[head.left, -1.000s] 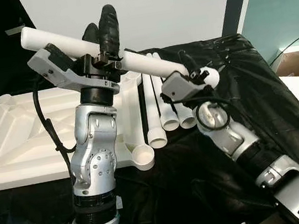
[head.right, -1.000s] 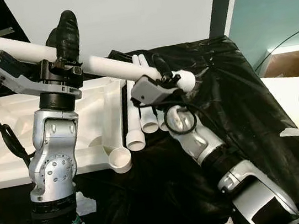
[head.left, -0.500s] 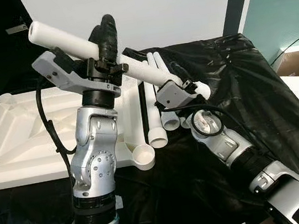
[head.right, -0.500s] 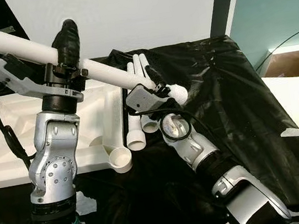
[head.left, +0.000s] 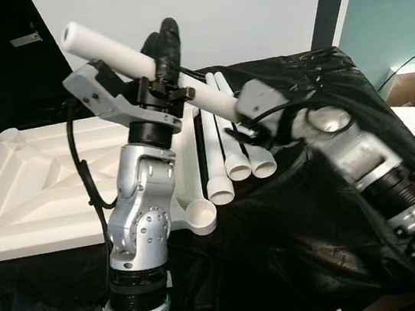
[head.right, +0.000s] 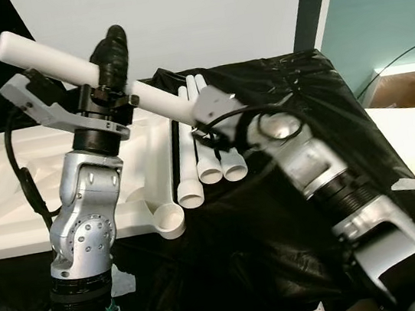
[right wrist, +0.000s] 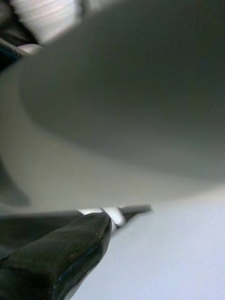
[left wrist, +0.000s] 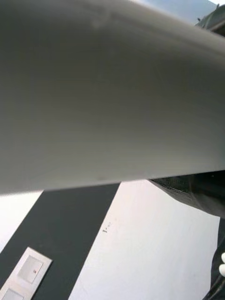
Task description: Building children table
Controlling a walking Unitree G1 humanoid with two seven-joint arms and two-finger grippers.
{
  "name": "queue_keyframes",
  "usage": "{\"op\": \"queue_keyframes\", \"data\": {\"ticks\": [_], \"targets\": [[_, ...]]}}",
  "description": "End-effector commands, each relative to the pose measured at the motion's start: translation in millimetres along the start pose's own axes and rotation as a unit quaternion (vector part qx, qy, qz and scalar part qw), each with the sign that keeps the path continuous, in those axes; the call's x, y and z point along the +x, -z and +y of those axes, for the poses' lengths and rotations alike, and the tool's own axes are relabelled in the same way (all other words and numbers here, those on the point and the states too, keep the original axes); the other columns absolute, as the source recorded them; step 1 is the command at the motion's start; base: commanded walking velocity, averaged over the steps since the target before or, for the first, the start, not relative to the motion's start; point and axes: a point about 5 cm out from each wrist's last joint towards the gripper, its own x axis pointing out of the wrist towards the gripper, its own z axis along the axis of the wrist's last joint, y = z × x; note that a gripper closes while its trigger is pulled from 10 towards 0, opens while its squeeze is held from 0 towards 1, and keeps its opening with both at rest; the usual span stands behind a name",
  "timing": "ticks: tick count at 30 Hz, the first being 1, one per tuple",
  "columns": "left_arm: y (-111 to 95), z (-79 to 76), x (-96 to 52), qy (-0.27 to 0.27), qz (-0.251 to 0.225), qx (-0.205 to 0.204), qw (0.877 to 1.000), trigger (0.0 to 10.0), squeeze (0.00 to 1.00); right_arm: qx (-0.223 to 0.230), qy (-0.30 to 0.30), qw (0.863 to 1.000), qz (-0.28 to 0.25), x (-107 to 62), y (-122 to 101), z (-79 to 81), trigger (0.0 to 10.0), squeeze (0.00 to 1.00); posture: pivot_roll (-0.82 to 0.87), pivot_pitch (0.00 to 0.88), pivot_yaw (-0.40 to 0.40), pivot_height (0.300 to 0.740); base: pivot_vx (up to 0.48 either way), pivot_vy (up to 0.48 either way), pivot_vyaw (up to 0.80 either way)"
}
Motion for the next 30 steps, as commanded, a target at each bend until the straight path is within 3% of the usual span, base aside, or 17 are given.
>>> {"op": "queue_keyframes", "data": {"ticks": [1, 2, 7, 12, 13, 14, 15, 16, 17, 22, 23, 24, 26, 27, 29, 30], "targets": [[0, -14.7, 2.4, 0.084, -0.001, 0.003, 0.996, 0.0, 0.00, 0.000, -0.048, 0.999, 0.021, 0.2, 9, 9.3, 4.4, 0.00, 0.02, 0.000, 0.056, 0.740, 0.000, 0.000, 0.00], [0, -14.6, 2.3, 0.084, -0.001, 0.005, 0.996, 0.0, 0.00, -0.002, -0.062, 0.998, 0.024, -0.6, 10, 12.3, 0.0, 0.00, 0.03, 0.000, 0.057, 0.740, 0.000, 0.000, 0.00], [-1, -13.6, 2.4, 0.081, 0.000, 0.012, 0.997, 0.0, 0.00, 0.004, -0.106, 0.994, 0.017, -5.5, 2, 18.4, 0.0, 0.00, 0.03, 0.000, 0.059, 0.740, 0.000, 0.000, 0.00], [-3, -13.6, 3.3, 0.076, -0.009, 0.018, 0.997, 0.0, 0.00, 0.014, -0.105, 0.994, 0.004, -3.2, -5, 18.1, 0.0, 0.00, 0.04, 0.000, 0.060, 0.740, 0.000, 0.000, 0.00], [-4, -13.8, 3.6, 0.076, -0.014, 0.020, 0.997, 3.5, 0.00, 0.017, -0.103, 0.995, 0.000, -2.5, -8, 18.0, 0.0, 0.00, 0.04, 0.000, 0.060, 0.740, 0.000, 0.000, 0.00], [-5, -13.4, 3.6, 0.074, -0.017, 0.025, 0.997, 3.5, 0.00, 0.021, -0.097, 0.995, -0.005, -1.6, -10, 17.8, 0.0, 0.00, 0.04, 0.000, 0.060, 0.740, 0.000, 0.000, 0.00], [-6, -12.4, 3.6, 0.069, -0.020, 0.031, 0.997, 10.0, 0.00, 0.026, -0.085, 0.996, -0.009, 0.4, -13, 17.4, 0.0, 0.00, 0.03, 0.000, 0.060, 0.740, 0.000, 0.000, 0.00], [-6, -12.4, 3.6, 0.069, -0.020, 0.031, 0.997, 10.0, 0.00, 0.026, -0.085, 0.996, -0.009, 0.4, -13, 17.4, 0.0, 0.00, 0.03, 0.000, 0.060, 0.740, 0.000, 0.000, 0.00], [-7, -10.5, 3.9, 0.061, -0.025, 0.038, 0.997, 10.0, 1.00, 0.030, -0.053, 0.998, -0.013, 5.5, -16, 18.8, 0.0, 0.00, 0.03, 0.000, 0.061, 0.740, 0.000, 0.000, 0.00], [-9, -6.6, 6.6, 0.028, -0.033, 0.051, 0.998, 10.0, 1.00, 0.027, 0.008, 1.000, 0.002, 15.7, -17, 29.1, 0.0, 0.00, 0.03, 0.000, 0.062, 0.740, 0.000, 0.000, 0.00], [-9, -1.9, 9.1, 0.000, -0.036, 0.044, 0.998, 10.0, 1.00, 0.035, 0.051, 0.998, 0.009, 21.3, -18, 35.6, 0.0, 0.00, 0.03, 0.000, 0.063, 0.740, 0.000, 0.000, 0.00], [-9, -1.9, 9.1, 0.000, -0.036, 0.044, 0.998, 10.0, 1.00, 0.035, 0.051, 0.998, 0.009, 21.3, -18, 35.6, 0.0, 0.00, 0.03, 0.000, 0.063, 0.740, 0.000, 0.000, 0.00], [-9, 2.0, 9.8, -0.013, -0.034, 0.031, 0.999, 10.0, 1.00, 0.030, 0.112, 0.993, 0.015, 25.1, -19, 36.2, 0.0, 0.00, 0.03, 0.000, 0.065, 0.740, 0.000, 0.000, 0.00], [-8, 3.1, 9.8, -0.015, -0.032, 0.027, 0.999, 10.0, 0.00, 0.023, 0.140, 0.990, 0.020, 26.4, -19, 36.0, 0.0, 0.00, 0.03, 0.000, 0.068, 0.740, 0.000, 0.000, 0.00], [-8, 3.7, 9.9, -0.016, -0.031, 0.024, 0.999, 10.0, 0.00, 0.018, 0.157, 0.987, 0.023, 27.2, -18, 35.9, 0.0, 0.00, 0.03, 0.000, 0.068, 0.740, 0.000, 0.000, 0.00], [-7, 3.8, 9.7, -0.015, -0.028, 0.026, 0.999, 10.0, 0.00, -0.015, 0.194, 0.981, 0.026, 26.8, -19, 33.6, 0.0, 0.00, 0.03, 0.000, 0.070, 0.740, 0.000, 0.000, 0.00]]}}
